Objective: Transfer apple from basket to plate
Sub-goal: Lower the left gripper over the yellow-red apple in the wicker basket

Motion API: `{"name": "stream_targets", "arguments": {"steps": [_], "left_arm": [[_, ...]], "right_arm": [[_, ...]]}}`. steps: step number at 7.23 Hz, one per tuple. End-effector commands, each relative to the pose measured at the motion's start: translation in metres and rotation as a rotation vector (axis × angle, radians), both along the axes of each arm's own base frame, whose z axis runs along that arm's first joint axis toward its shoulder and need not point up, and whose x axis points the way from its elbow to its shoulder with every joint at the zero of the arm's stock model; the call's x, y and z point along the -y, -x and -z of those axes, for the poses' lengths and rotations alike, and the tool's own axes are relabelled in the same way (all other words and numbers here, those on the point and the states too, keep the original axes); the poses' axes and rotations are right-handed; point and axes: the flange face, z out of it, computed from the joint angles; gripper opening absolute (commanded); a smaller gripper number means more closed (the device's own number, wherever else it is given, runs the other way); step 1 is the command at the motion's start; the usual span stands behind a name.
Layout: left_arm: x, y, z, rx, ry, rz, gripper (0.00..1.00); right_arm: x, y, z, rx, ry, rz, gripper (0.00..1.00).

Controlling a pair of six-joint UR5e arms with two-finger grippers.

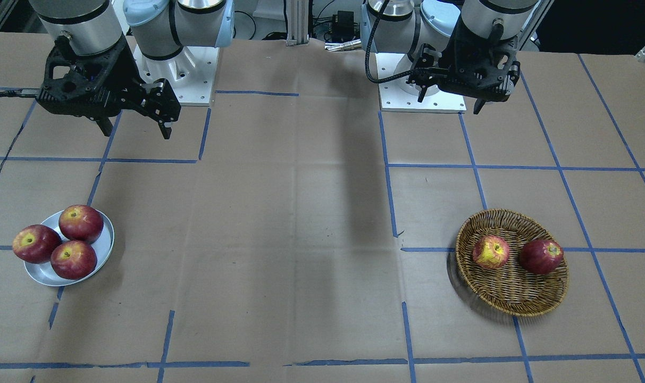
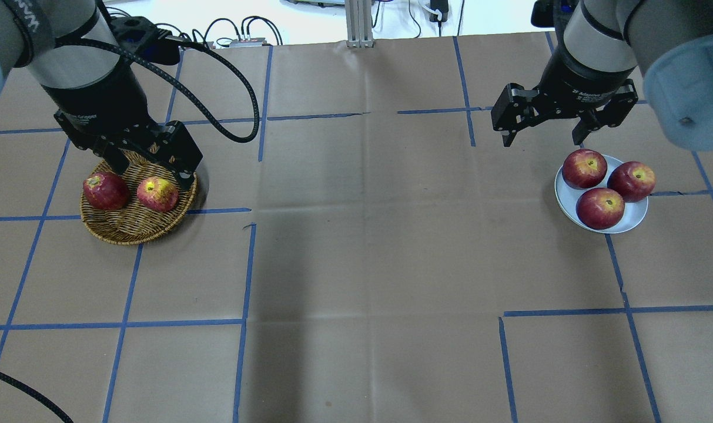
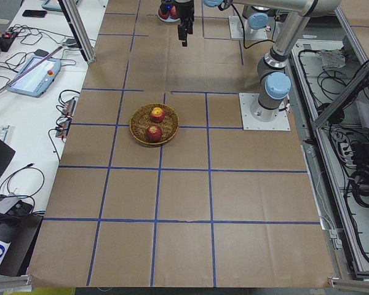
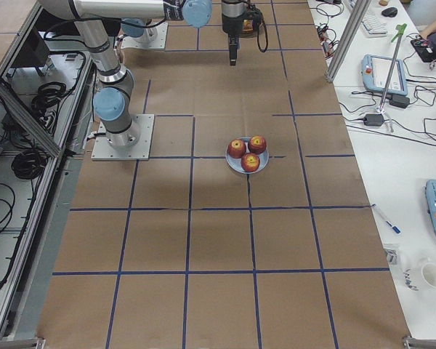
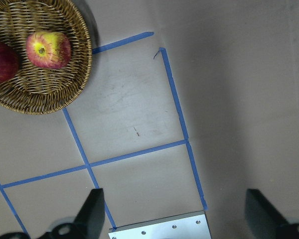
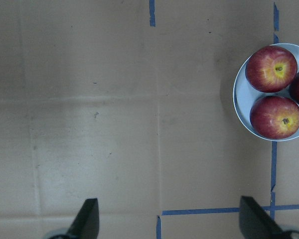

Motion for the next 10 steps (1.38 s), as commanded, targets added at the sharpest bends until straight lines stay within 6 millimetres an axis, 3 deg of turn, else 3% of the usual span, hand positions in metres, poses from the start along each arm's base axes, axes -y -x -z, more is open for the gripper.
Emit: {"name": "stream_targets", "arguments": {"steps": [1, 7, 10], "left_arm": [[0.002, 0.000, 0.005, 0.000, -0.011, 0.000, 0.99], [0.002, -0.006, 0.004, 0.001, -0.016, -0.006, 0.99], [0.017, -0.012, 0.020, -0.004, 0.002, 0.067, 0.99]], "right_arm": [[0.000, 0.000, 0.000, 0.000, 0.000, -0.001, 1.00], [0.000, 0.001, 0.000, 0.000, 0.000, -0.001, 1.00], [0.000, 0.001, 0.000, 0.000, 0.000, -0.001, 1.00]]}}
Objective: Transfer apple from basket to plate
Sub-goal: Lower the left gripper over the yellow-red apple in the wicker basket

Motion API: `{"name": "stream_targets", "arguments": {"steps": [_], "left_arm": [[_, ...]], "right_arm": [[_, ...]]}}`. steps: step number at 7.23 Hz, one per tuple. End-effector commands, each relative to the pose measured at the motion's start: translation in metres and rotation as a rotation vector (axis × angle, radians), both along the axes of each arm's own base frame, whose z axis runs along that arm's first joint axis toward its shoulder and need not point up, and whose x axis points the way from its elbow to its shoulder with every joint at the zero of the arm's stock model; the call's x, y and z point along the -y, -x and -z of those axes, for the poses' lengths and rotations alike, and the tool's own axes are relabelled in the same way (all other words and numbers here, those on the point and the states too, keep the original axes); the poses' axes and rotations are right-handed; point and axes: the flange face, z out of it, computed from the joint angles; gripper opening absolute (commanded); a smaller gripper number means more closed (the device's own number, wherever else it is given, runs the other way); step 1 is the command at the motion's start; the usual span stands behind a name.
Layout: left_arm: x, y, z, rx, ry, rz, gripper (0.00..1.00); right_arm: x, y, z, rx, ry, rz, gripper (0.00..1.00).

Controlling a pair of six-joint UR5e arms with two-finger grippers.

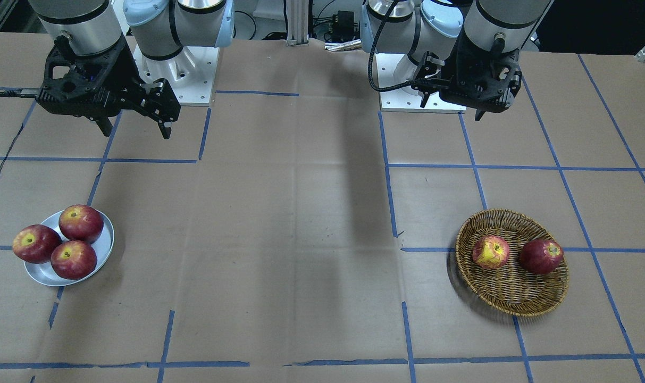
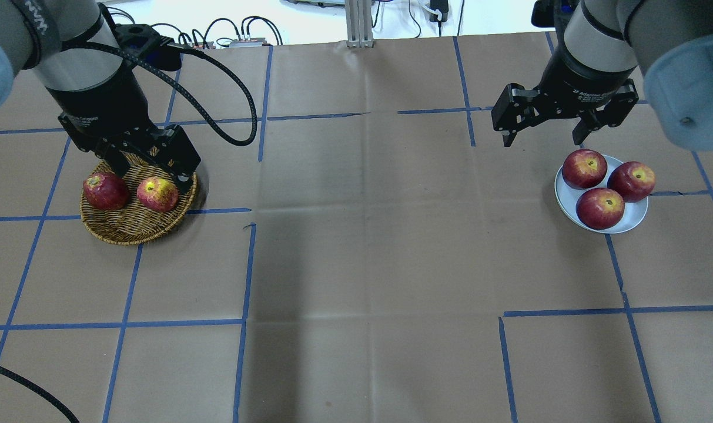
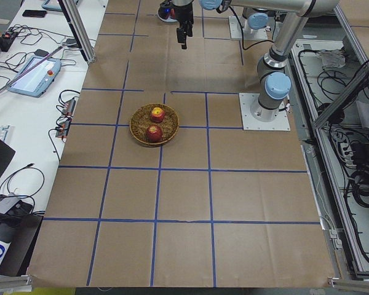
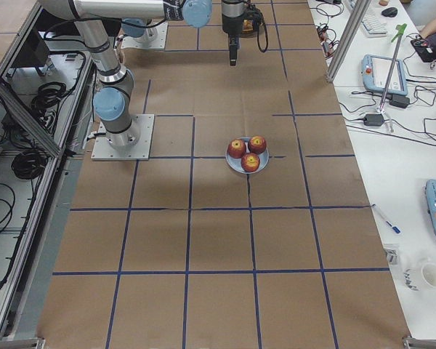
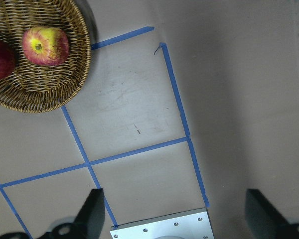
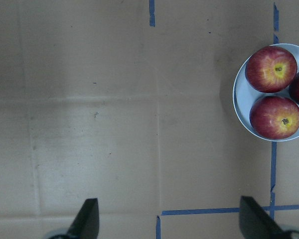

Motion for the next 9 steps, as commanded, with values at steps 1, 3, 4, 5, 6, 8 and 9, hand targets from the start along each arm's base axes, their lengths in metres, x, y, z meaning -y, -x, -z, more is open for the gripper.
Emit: {"name": "stream_targets", "arguments": {"steps": [1, 3, 4, 5, 6, 8, 9], "left_arm": [[0.017, -0.014, 0.020, -0.010, 0.046, 0.087, 0.99], [0.063, -0.103, 0.087, -0.015, 0.066, -0.022, 0.99], [0.082, -0.127, 0.117, -0.017, 0.105, 0.019, 0.99], [0.094, -0.141, 0.140, -0.065, 0.097, -0.003, 0.99], [0.110, -0.159, 0.167, -0.072, 0.105, 0.013, 0.99], [0.135, -0.170, 0.214, -0.068, 0.125, 0.041, 0.99], [0.136, -0.184, 0.233, -0.077, 0.107, 0.020, 0.99]], "right_arm": [[0.000, 0.000, 0.000, 0.000, 0.000, 0.000, 1.00], [0.000, 0.000, 0.000, 0.000, 0.000, 0.000, 1.00], [0.000, 0.000, 0.000, 0.000, 0.000, 0.001, 1.00], [0.000, 0.000, 0.001, 0.000, -0.001, 0.001, 1.00], [0.000, 0.000, 0.001, 0.000, -0.001, 0.000, 1.00], [0.000, 0.000, 0.001, 0.000, -0.001, 0.001, 1.00], [0.000, 0.000, 0.001, 0.000, -0.001, 0.000, 1.00]]}}
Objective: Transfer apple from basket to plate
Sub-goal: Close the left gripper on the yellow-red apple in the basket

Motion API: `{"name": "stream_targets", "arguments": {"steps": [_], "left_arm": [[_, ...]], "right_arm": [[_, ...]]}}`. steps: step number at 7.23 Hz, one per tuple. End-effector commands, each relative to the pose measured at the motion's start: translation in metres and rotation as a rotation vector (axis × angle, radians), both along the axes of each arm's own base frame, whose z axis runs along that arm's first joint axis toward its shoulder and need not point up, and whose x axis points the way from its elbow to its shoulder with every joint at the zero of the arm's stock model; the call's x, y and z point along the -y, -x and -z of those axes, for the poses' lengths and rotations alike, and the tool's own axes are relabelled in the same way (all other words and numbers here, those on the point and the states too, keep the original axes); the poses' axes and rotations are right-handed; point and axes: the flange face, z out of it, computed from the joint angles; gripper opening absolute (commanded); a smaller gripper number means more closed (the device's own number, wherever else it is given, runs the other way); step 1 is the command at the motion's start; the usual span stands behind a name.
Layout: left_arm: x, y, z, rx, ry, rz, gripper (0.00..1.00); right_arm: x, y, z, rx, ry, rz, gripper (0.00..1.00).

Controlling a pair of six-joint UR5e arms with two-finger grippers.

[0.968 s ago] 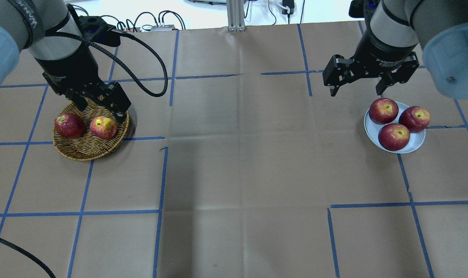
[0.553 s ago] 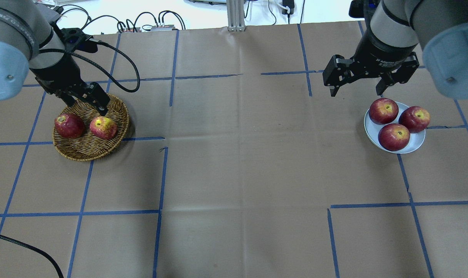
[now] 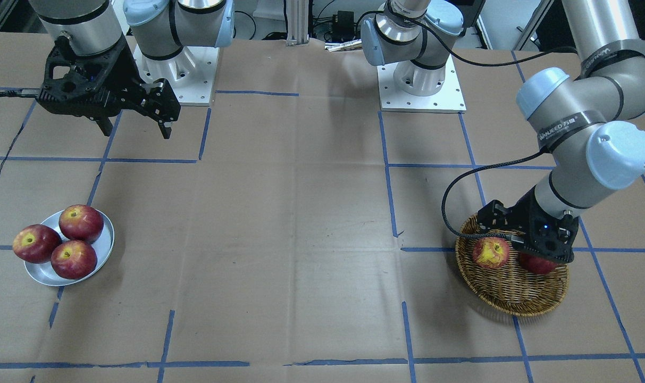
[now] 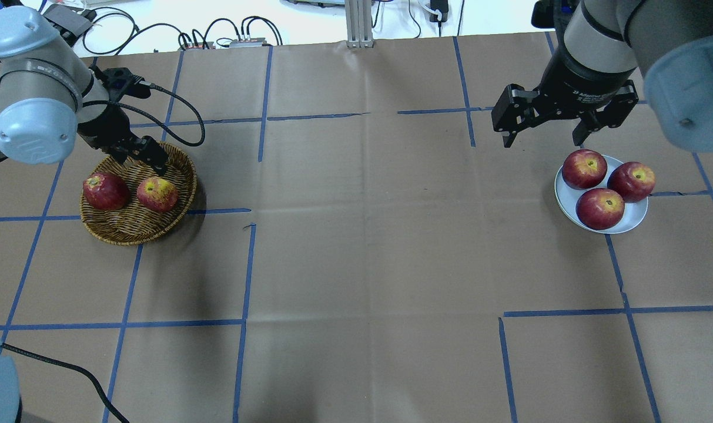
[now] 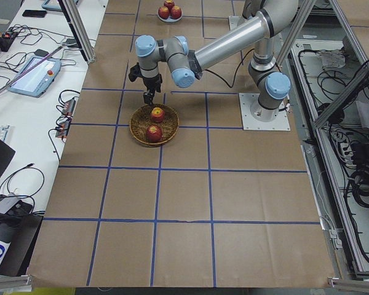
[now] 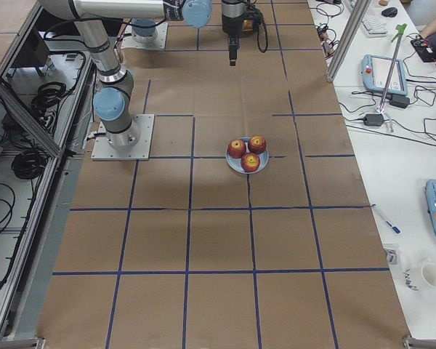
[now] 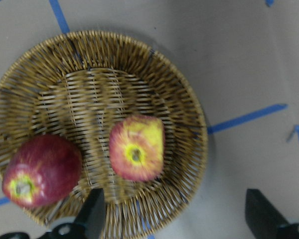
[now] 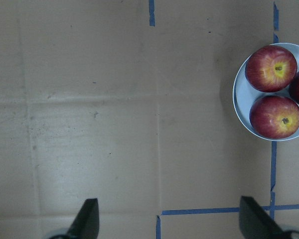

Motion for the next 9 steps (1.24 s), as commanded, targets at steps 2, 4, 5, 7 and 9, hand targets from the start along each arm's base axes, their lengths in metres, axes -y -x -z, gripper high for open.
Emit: {"name": "stream_targets", "arguments": {"steps": [2, 4, 5, 7, 9], "left_arm": [[-0.005, -0.030, 0.061, -0.033, -0.027, 0.000, 0.99], [-0.010, -0.027, 0.083, -0.038, -0.039, -0.010, 0.99], [-0.008, -0.026, 0.090, -0.045, -0.048, -0.009, 0.90], [-0.008, -0.019, 0.092, -0.040, -0.055, -0.003, 0.50], [-0.008, -0.016, 0.071, -0.020, -0.036, 0.000, 0.35]], "right_arm": [[0.000, -0.001, 0.000, 0.000, 0.000, -0.003, 1.00], [0.000, 0.000, 0.000, 0.000, 0.000, -0.001, 1.00], [0.000, 0.000, 0.000, 0.000, 0.000, -0.001, 1.00], [0.000, 0.000, 0.000, 0.000, 0.000, 0.000, 1.00], [0.000, -0.001, 0.000, 0.000, 0.000, -0.001, 1.00]]}}
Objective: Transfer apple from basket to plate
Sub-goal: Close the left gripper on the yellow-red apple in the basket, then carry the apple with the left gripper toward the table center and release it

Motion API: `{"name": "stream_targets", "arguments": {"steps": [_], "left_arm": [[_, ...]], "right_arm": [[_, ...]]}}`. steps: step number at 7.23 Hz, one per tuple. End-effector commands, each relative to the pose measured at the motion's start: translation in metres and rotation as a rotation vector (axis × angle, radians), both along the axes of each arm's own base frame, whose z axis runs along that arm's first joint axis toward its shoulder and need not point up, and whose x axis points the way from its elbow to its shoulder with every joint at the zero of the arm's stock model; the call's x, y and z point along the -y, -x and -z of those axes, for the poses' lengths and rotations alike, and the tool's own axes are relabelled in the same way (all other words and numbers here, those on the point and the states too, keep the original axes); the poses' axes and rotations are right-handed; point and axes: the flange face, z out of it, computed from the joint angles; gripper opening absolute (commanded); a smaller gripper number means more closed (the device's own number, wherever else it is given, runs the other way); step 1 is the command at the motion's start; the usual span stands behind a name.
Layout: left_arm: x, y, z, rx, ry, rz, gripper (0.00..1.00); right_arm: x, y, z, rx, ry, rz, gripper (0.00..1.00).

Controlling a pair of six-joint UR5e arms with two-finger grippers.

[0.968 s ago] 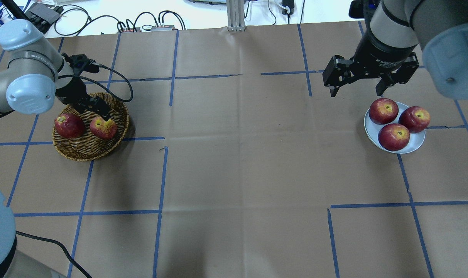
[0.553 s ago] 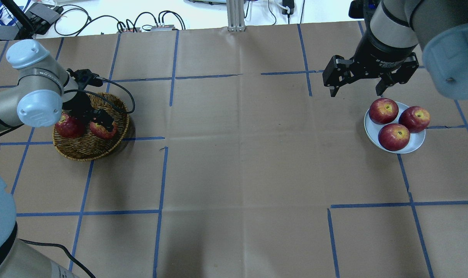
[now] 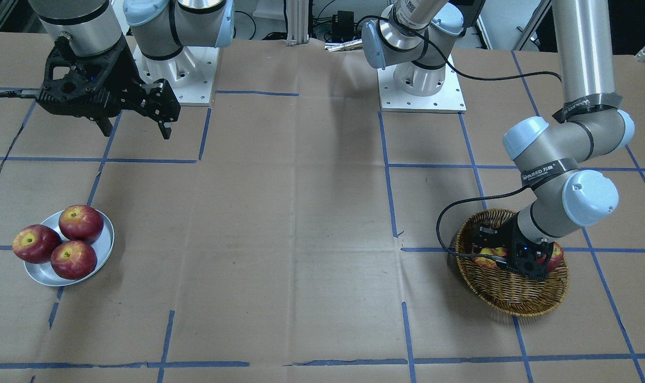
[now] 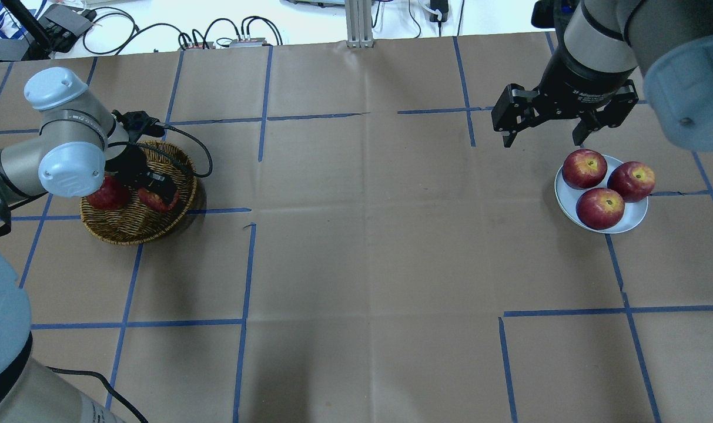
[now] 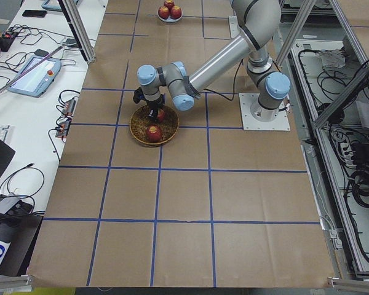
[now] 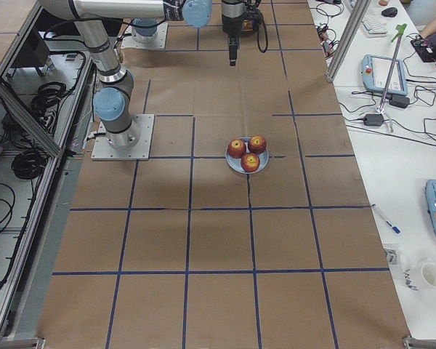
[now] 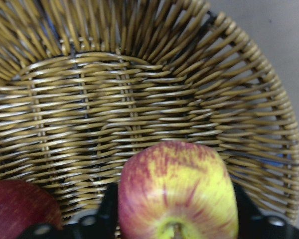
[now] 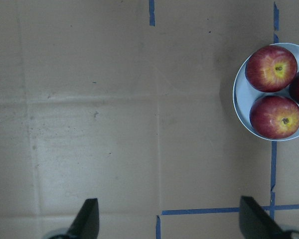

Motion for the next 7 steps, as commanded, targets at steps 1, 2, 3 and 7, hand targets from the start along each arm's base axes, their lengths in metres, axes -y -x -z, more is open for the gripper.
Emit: {"name": "stream_targets", "arguments": {"steps": [1, 2, 3, 7], "left_arm": [[-0.001, 0.012, -0.040, 0.017, 0.024, -0.011, 0.35], [-0.007, 0.057, -0.075, 0.028, 0.039, -0.045, 0.35], [-0.010, 0.116, -0.093, 0.038, 0.049, -0.080, 0.35], [-0.031, 0.336, -0.070, 0.043, 0.036, -0.244, 0.36]], "right_arm": [[0.000, -0.001, 0.000, 0.000, 0.000, 0.000, 1.00], [0.000, -0.001, 0.000, 0.000, 0.000, 0.000, 1.00], [0.000, -0.001, 0.000, 0.000, 0.000, 0.000, 1.00], [0.000, -0.001, 0.000, 0.000, 0.000, 0.000, 1.00]]}}
